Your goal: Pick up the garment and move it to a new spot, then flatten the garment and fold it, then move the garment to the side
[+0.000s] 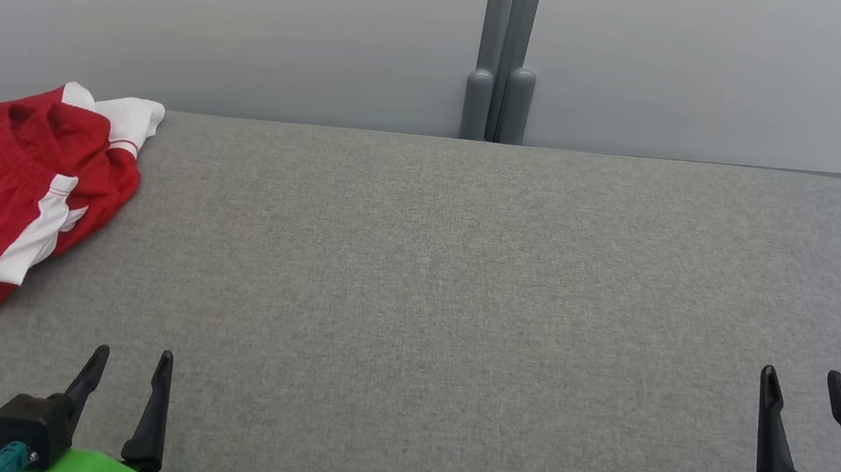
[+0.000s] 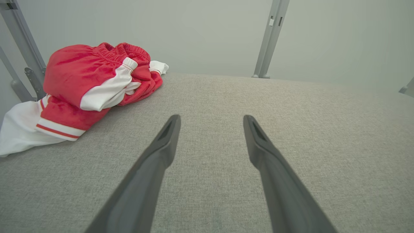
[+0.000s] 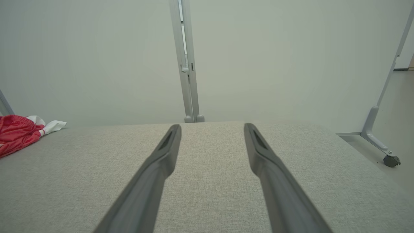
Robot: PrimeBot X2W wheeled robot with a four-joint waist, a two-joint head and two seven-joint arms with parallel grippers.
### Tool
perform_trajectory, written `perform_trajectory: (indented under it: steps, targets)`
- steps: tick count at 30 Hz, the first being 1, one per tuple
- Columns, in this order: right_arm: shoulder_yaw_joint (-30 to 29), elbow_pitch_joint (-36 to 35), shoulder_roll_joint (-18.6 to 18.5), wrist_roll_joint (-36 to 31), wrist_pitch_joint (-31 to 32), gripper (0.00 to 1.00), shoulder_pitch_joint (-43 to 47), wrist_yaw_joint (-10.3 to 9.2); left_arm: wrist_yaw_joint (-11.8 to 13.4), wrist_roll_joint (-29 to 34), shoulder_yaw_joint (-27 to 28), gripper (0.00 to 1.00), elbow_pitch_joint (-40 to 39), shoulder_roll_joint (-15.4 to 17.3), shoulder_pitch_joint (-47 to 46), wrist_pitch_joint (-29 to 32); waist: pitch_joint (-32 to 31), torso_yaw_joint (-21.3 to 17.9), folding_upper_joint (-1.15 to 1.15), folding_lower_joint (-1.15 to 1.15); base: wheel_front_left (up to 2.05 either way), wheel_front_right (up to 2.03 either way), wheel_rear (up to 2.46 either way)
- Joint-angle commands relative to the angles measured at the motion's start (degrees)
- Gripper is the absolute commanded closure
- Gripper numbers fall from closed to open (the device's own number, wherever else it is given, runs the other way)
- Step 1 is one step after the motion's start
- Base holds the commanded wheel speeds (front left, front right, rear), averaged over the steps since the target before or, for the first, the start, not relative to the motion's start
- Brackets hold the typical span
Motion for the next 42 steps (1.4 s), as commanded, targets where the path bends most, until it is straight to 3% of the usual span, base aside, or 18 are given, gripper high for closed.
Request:
perform_trajectory:
  steps: [1, 18, 26, 42]
  targets:
    - [-0.2, -0.1, -0.4, -1.5, -0.7, 0.0, 0.4, 0.04, -0.3, 1.5, 0.3, 0.0, -0.1, 0.0, 0.6, -0.6, -0.1, 0.0, 0.45, 0.0, 0.0, 0.0, 0.0]
    - [-1.3, -0.4, -0.7, -7.1, -2.0, 0.0, 1.5, 0.04, -1.1, 7.2, 1.1, 0.0, 2.5, -0.4, 1.2, -2.4, -0.8, -0.2, 0.52, 0.0, 0.0, 0.0, 0.0]
    - [-1.6, -0.3, -0.3, -6.5, -2.0, 0.0, 1.6, 0.03, -1.4, 4.8, 2.4, 0.0, 4.2, -1.2, 0.3, -2.3, -0.7, 0.0, 0.52, 0.0, 0.0, 0.0, 0.0]
    - [-1.5, -0.3, -0.3, -6.6, -2.0, 0.0, 1.7, 0.03, -1.6, 5.9, 3.2, 0.0, 3.7, -1.6, 0.2, -2.3, -0.5, 1.1, 0.52, 0.0, 0.0, 0.0, 0.0]
